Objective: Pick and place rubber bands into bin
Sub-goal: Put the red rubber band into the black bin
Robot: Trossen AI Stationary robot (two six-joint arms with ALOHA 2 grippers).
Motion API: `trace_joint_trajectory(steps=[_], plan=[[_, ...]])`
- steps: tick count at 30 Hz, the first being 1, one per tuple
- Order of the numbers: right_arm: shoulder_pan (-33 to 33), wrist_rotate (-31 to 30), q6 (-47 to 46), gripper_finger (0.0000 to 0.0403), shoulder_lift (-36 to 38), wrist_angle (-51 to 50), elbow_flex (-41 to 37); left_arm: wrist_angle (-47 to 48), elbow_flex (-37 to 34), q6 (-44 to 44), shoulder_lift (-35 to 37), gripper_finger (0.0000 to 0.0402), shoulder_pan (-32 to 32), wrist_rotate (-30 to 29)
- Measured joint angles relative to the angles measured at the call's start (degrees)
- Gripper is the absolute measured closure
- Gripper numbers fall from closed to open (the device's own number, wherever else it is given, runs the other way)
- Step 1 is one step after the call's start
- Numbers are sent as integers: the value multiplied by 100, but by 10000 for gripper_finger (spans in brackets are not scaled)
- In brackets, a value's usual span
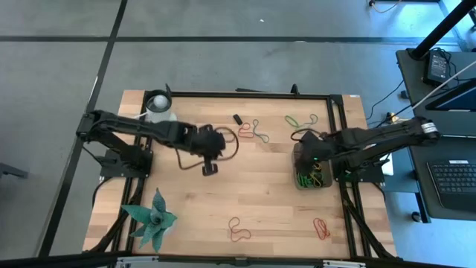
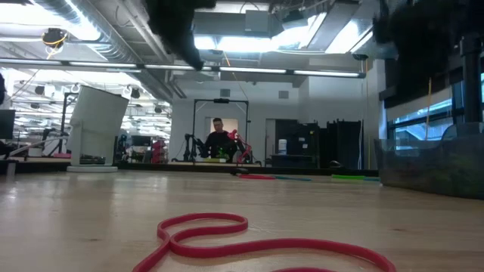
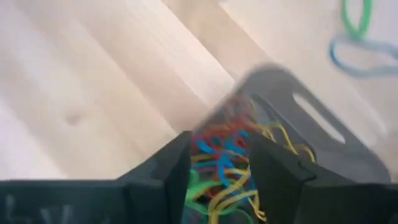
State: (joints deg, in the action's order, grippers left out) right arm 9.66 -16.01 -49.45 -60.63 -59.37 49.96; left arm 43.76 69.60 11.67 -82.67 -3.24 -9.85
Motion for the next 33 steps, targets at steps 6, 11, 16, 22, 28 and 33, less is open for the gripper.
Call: trace_joint_trajectory(steps=[6,11,16,22,28,33], plan=[[902,-88,-1120,328,288,-462,764,-145,2,-189,-2,400,-800,-940],[1978,-75,-2421,394,-2,-981,1129,3,-69,-384,2,400,-1090,-1089],[2884,476,-4020,398,-651,-1146,1261,7,-408,-312,47,401,-1098,-793],[3697,1612,-5542,387,-1542,-1185,1267,-24,-725,-169,48,399,-1157,-395],[4220,1799,-6341,354,-2234,-923,1267,-9,-837,-196,50,400,-1287,-349],[4404,2321,-6761,314,-2718,-388,1243,-28,-841,-369,50,399,-1362,-257]])
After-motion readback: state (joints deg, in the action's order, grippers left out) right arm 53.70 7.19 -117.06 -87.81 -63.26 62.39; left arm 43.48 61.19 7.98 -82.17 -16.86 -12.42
